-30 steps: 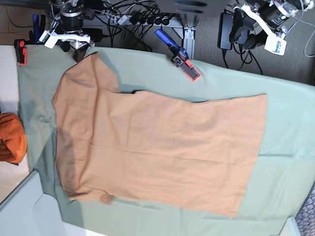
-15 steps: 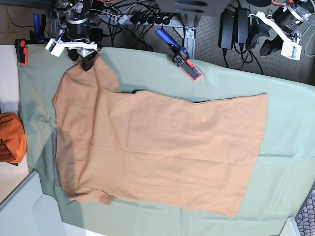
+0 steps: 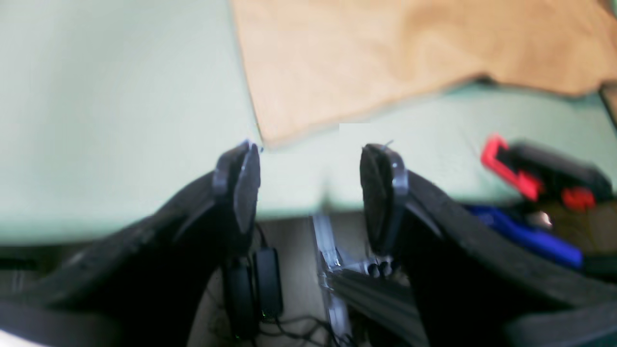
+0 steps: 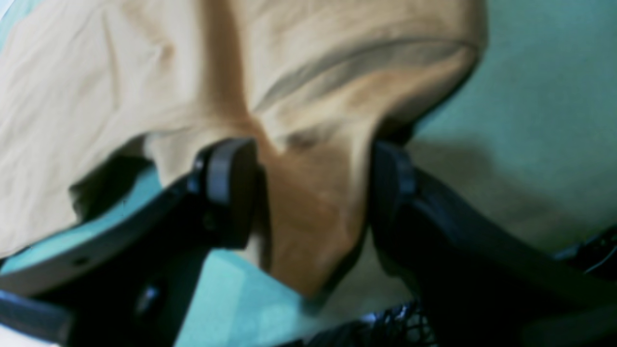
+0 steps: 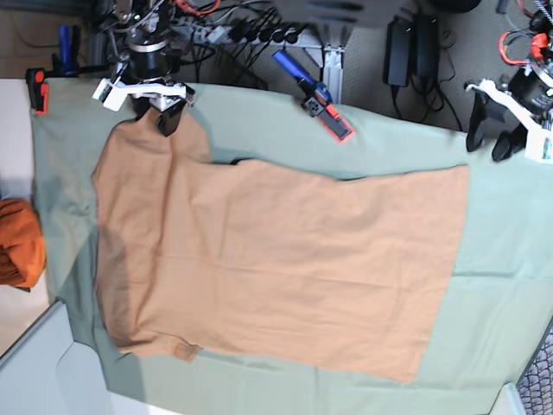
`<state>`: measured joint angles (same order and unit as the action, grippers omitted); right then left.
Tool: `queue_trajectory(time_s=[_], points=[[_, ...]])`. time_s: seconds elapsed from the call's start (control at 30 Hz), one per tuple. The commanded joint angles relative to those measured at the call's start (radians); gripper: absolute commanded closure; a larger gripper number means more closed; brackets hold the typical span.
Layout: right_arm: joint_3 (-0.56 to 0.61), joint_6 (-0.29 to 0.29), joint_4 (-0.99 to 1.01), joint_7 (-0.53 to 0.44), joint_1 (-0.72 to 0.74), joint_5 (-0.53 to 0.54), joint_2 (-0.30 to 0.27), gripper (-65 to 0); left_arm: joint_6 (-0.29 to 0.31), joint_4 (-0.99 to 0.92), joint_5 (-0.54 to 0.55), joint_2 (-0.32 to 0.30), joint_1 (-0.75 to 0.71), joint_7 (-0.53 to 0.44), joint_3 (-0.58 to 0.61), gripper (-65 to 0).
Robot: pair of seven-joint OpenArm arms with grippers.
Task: Fold the T-shirt properly
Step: 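Move both grippers down to the shirt's shoulder and hem corners, then grasp the shirt edges with both grippers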
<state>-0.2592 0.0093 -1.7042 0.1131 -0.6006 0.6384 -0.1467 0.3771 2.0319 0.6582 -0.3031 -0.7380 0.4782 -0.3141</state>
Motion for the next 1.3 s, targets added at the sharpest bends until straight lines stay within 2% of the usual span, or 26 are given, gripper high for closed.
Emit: queue_trajectory(time_s=[0.0,0.13,0.27,0.43,0.73,0.9,1.27], points=[[0.002,0.043,-0.011,0.015,-0.004,0.005,-0.002,-36.4,0.0,-0.013,0.011,-0.013,0.011,-0.017,-0.004,-36.6],[0.002,0.043,-0.011,0.015,-0.004,0.005,-0.002,-36.4,0.0,-0.159,0.036,-0.016,0.11,-0.013,-0.004,-36.6],[0.002,0.043,-0.011,0.015,-0.005,0.0,-0.002,-36.4,0.001,-0.267,0.093,-0.016,0.201,0.031,-0.004,-36.6],[0.002,0.043,-0.011,0.015,-0.006,-0.014,-0.002,-36.4,0.003,-0.279,0.131,-0.015,0.232,0.043,0.006,-36.6],[0.002,0.043,-0.011,0.016,-0.007,-0.014,-0.002,-36.4,0.004,-0.282,0.098,0.007,0.245,0.029,0.1,-36.6],[0.002,0.043,-0.011,0.016,-0.007,-0.014,0.0,-36.4,0.004,-0.362,0.086,0.01,0.288,0.026,0.131,-36.5],[0.002,0.043,-0.011,0.016,-0.007,-0.014,0.001,-36.4,0.005,-0.402,0.117,0.048,0.322,0.044,0.133,-36.5]])
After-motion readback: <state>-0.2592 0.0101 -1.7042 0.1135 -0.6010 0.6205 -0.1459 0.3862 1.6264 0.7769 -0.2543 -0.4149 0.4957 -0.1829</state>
